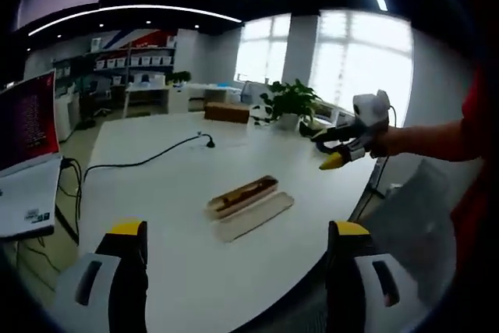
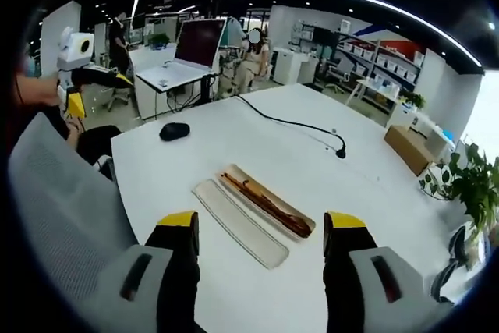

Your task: Arrange the utensils inside the cutlery case until each visible utensil rests in its matching compartment.

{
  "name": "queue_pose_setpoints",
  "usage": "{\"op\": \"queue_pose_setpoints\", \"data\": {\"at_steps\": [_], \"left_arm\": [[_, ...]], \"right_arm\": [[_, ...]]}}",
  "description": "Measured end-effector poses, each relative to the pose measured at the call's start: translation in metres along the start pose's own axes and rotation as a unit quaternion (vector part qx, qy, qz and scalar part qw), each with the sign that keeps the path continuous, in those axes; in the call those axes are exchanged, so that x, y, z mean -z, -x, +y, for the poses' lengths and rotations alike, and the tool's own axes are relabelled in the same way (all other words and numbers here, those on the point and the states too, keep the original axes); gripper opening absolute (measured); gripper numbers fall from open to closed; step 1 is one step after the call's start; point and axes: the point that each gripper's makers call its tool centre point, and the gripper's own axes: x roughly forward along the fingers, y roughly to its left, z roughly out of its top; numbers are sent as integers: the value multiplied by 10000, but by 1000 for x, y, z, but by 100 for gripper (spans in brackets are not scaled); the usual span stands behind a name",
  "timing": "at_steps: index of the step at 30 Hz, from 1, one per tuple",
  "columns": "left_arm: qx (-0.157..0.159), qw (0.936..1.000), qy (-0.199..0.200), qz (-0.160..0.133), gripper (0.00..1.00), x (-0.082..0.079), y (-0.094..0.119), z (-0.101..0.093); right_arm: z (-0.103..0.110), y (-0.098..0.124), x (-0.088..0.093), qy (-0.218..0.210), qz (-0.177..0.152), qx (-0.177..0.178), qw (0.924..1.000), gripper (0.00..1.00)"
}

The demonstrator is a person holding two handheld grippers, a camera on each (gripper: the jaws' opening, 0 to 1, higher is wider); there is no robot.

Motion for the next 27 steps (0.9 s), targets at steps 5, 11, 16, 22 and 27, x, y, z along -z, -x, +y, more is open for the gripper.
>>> {"op": "queue_pose_setpoints", "data": {"at_steps": [5, 11, 16, 22, 27], "left_arm": [[-79, 9998, 79, -136, 94, -9, -12, -1], [-223, 9982, -84, 558, 89, 11, -42, 0], [-249, 9990, 124, 364, 85, 27, -83, -6], [-296, 9949, -577, 777, 86, 32, -109, -6], [-254, 9939, -597, 893, 84, 37, -131, -5]], "right_arm": [[-17, -6, 18, 257, 240, 68, 9994, 62], [-42, -15, 39, 164, 343, 8, 9993, 59], [-41, -30, 66, -434, 166, -290, 9985, 57], [-50, -36, 94, -398, 127, -453, 9981, 57], [-50, -37, 98, -411, 93, -530, 9977, 53]]}}
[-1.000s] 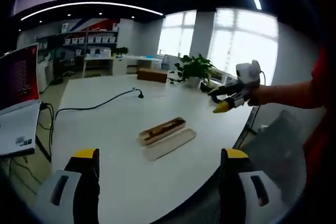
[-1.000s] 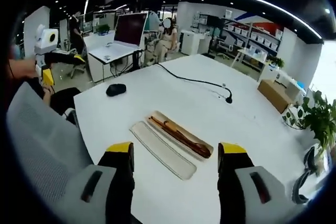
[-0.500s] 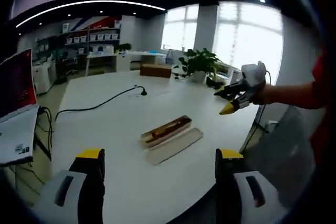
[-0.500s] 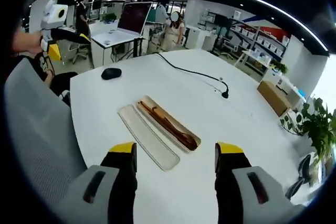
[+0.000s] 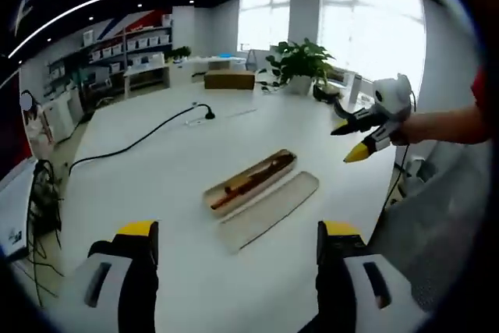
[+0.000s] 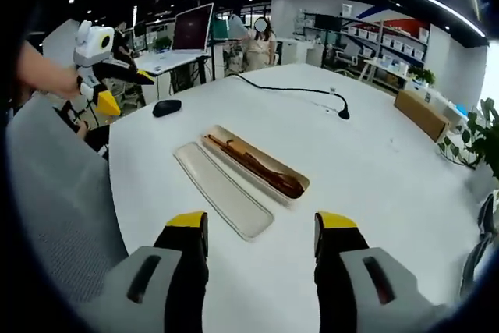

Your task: Arrange the utensils inside the cutlery case until each visible utensil rests in its matching compartment.

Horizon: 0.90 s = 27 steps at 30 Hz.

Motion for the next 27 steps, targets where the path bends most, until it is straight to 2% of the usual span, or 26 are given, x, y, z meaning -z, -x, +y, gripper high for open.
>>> {"op": "queue_pose_setpoints", "data": {"at_steps": [1, 2, 3, 4, 5, 6, 7, 8, 11, 15, 17, 20, 27], "left_arm": [[45, 9999, -125, 38, 83, 2, -5, -1], [213, 9992, -263, 232, 79, 11, -12, -7], [463, 9971, -280, 534, 73, 23, -17, -14], [519, 9942, -319, 888, 69, 36, -23, -15], [542, 9928, -422, 986, 68, 41, -27, -15], [533, 9925, -593, 931, 70, 41, -33, -14], [554, 9928, -585, 882, 73, 41, -38, -15], [701, 9915, -614, 910, 75, 43, -42, -19], [702, 9899, -704, 1006, 75, 51, -56, -14], [697, 9893, -609, 1128, 74, 57, -75, -6], [659, 9896, -541, 1159, 72, 57, -79, -4], [657, 9888, -567, 1218, 73, 59, -85, -4], [786, 9843, -742, 1394, 69, 71, -95, -6]], "right_arm": [[0, -2, 0, 17, -11, -25, 10000, 53], [0, -5, 1, 28, -36, -73, 10000, 53], [0, -8, 3, 13, -30, -100, 9999, 53], [-2, -12, 7, -5, 42, -94, 9999, 52], [-3, -15, 11, -22, 108, -69, 9999, 50], [-4, -19, 15, -74, 190, -56, 9998, 50], [-3, -23, 16, -109, 194, -75, 9997, 50], [-2, -26, 17, -104, 204, -118, 9997, 51], [2, -37, 26, 293, 495, -242, 9980, 51], [2, -42, 22, 116, 407, -227, 9988, 50], [2, -48, 22, -4, 378, -250, 9990, 50], [4, -56, 28, 106, 522, -292, 9982, 51], [3, -62, 37, 256, 694, -369, 9966, 54]]}}
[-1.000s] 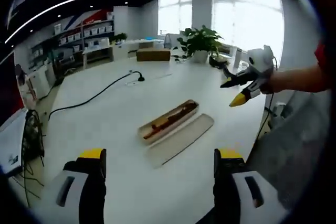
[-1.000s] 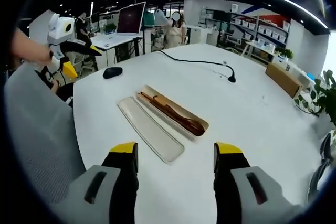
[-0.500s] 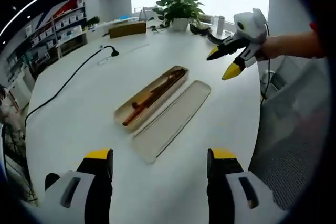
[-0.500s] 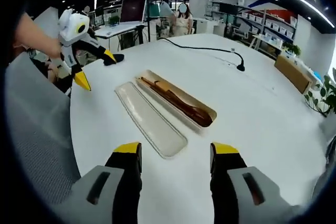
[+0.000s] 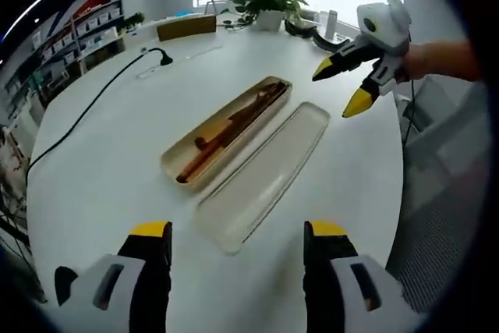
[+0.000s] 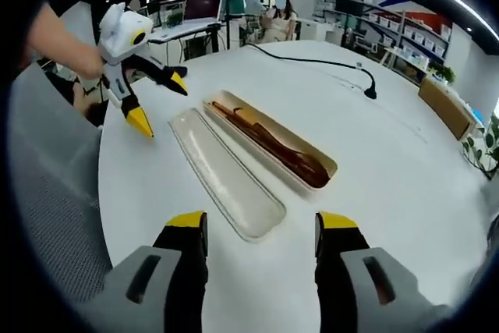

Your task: Arrange the utensils inside the cutlery case until each visible utensil rests in its matching compartment.

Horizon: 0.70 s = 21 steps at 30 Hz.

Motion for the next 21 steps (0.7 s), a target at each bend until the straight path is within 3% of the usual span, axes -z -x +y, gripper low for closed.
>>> {"op": "queue_pose_setpoints", "data": {"at_steps": [5, 21], "left_arm": [[8, 10000, 5, 45, 67, 1, -5, 3], [53, 9999, -112, 63, 61, 1, -19, 4]], "right_arm": [[0, -5, 8, 27, 160, -12, 9999, 52], [6, -27, 8, 349, 470, -265, 9979, 51]]}}
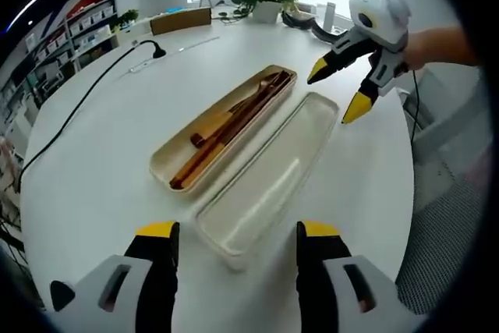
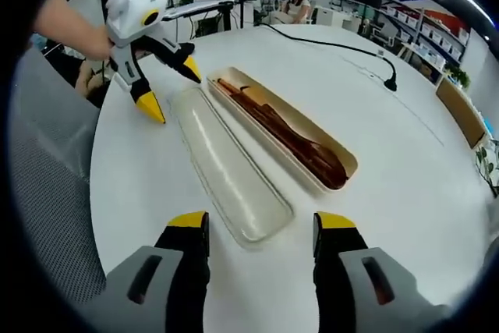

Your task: Arrange the utensils inside the cutlery case until each visible utensil rests in its matching compartment.

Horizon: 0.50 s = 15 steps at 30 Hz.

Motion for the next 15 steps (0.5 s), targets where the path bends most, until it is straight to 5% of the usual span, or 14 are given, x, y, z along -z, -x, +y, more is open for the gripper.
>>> {"op": "queue_pose_setpoints", "data": {"at_steps": [15], "left_arm": [[141, 9995, -128, -260, 53, -8, -6, -4]], "right_arm": [[-4, -9, 2, -86, 5, -123, 9999, 50]]}}
